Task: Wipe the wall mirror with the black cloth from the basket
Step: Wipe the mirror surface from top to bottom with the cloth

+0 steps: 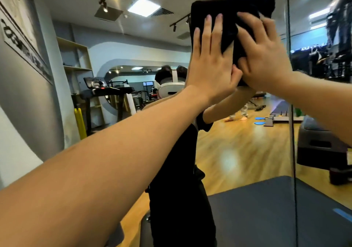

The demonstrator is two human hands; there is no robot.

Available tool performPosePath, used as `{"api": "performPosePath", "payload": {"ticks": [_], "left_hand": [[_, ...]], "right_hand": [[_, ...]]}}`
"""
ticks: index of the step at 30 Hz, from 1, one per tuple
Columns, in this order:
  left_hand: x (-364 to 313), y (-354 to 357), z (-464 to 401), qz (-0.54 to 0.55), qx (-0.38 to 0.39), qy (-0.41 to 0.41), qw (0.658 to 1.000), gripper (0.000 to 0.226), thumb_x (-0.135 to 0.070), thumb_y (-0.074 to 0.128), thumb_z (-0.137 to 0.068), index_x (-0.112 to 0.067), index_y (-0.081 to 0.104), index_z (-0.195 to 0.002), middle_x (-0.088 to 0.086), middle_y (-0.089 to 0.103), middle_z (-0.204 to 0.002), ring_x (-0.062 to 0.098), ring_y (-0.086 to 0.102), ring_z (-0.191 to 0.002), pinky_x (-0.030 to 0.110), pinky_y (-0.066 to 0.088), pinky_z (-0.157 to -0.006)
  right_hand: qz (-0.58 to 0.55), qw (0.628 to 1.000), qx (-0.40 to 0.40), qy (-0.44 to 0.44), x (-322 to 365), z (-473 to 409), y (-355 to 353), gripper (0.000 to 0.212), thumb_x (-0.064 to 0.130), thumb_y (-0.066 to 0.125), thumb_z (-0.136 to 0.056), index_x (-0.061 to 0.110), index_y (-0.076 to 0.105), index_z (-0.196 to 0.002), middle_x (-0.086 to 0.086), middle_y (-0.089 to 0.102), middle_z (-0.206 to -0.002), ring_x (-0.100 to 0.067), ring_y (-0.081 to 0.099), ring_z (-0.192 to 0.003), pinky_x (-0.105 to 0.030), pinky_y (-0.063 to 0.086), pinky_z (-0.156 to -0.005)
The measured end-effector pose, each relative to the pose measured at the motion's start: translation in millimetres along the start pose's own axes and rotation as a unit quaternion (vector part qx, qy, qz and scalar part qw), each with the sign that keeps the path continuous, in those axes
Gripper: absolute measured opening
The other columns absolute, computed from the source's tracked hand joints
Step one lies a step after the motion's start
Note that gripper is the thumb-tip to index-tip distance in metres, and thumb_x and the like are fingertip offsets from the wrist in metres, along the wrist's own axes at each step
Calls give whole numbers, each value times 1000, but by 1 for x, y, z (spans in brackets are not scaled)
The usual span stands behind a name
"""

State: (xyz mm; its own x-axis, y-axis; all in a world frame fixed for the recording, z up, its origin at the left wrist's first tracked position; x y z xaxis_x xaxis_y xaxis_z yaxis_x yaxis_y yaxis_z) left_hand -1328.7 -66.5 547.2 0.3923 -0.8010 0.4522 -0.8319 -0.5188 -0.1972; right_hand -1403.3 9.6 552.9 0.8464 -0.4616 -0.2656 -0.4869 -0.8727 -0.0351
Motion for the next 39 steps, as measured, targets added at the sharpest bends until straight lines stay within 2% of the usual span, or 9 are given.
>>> {"api": "performPosePath", "payload": {"ticks": [3,8,11,15,19,22,28,33,39], "left_hand": [[-28,12,-16,0,-7,-13,1000,78,-44,37,-87,-10,32,-157,26,21,-164,45,13,-154,58,9,-123],[-58,21,-36,-18,-16,-19,1000,79,-46,33,-88,-12,30,-159,25,20,-164,44,12,-154,57,8,-123],[-68,24,-39,-25,-12,-25,999,78,-46,30,-88,-13,30,-159,24,20,-165,44,11,-154,57,7,-124],[-69,20,-37,-29,-23,-24,999,76,-45,29,-88,-12,34,-157,24,26,-162,43,17,-153,56,8,-124],[-73,18,-25,-25,-12,-15,1000,71,-44,31,-90,-10,41,-152,22,38,-156,42,30,-148,52,15,-124],[-78,20,-5,-16,16,12,1000,69,-45,29,-91,-12,42,-150,20,44,-151,40,39,-141,46,24,-120],[-86,27,42,-10,59,43,997,70,-43,31,-88,-8,43,-147,24,44,-147,44,40,-137,50,26,-119],[-81,29,77,-6,74,46,996,71,-43,32,-89,-8,38,-150,25,37,-154,45,32,-146,53,18,-123],[-66,23,96,3,92,74,993,72,-41,32,-89,-4,36,-151,27,35,-155,45,30,-146,53,17,-124]], "right_hand": [[5,1000,2,-6,-32,7,-5,62,25,49,-94,15,37,-153,-14,37,-158,-33,30,-136,-51,38,-111],[8,1000,-15,-1,-70,16,-13,62,22,49,-92,18,38,-153,-12,39,-157,-31,33,-133,-46,41,-108],[19,999,-30,-9,-80,20,-14,58,25,51,-95,18,39,-151,-12,41,-155,-29,33,-132,-42,42,-107],[32,998,-52,-14,-77,24,-18,56,26,54,-93,20,39,-146,-9,43,-150,-27,33,-129,-43,45,-97],[75,996,-52,20,-75,39,-14,51,28,54,-92,21,39,-140,-21,57,-136,-38,51,-121,-45,45,-92],[93,994,-26,48,-69,63,-9,49,29,50,-91,13,49,-137,-24,61,-126,-44,58,-108,-45,43,-88],[55,996,-1,65,-36,110,-11,52,29,54,-84,22,36,-133,-25,60,-122,-39,51,-108,-46,41,-86],[6,998,4,69,-8,132,-11,64,24,58,-78,22,39,-138,-23,56,-133,-27,35,-119,-45,42,-90],[10,997,16,74,15,139,-7,65,29,57,-80,21,42,-142,-20,54,-137,-24,32,-123,-47,41,-98]]}}
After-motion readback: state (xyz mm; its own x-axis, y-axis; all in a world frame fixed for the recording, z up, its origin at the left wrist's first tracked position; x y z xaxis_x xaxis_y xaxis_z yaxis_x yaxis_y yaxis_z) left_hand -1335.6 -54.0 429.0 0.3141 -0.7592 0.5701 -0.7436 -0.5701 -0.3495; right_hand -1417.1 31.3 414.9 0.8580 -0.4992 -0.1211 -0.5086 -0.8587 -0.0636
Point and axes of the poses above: each hand's wrist, its own z-axis away from the middle knuckle, its own y-axis out of the palm, x = y × z, the point moved 8 cm from there along -z, towards the middle knuckle
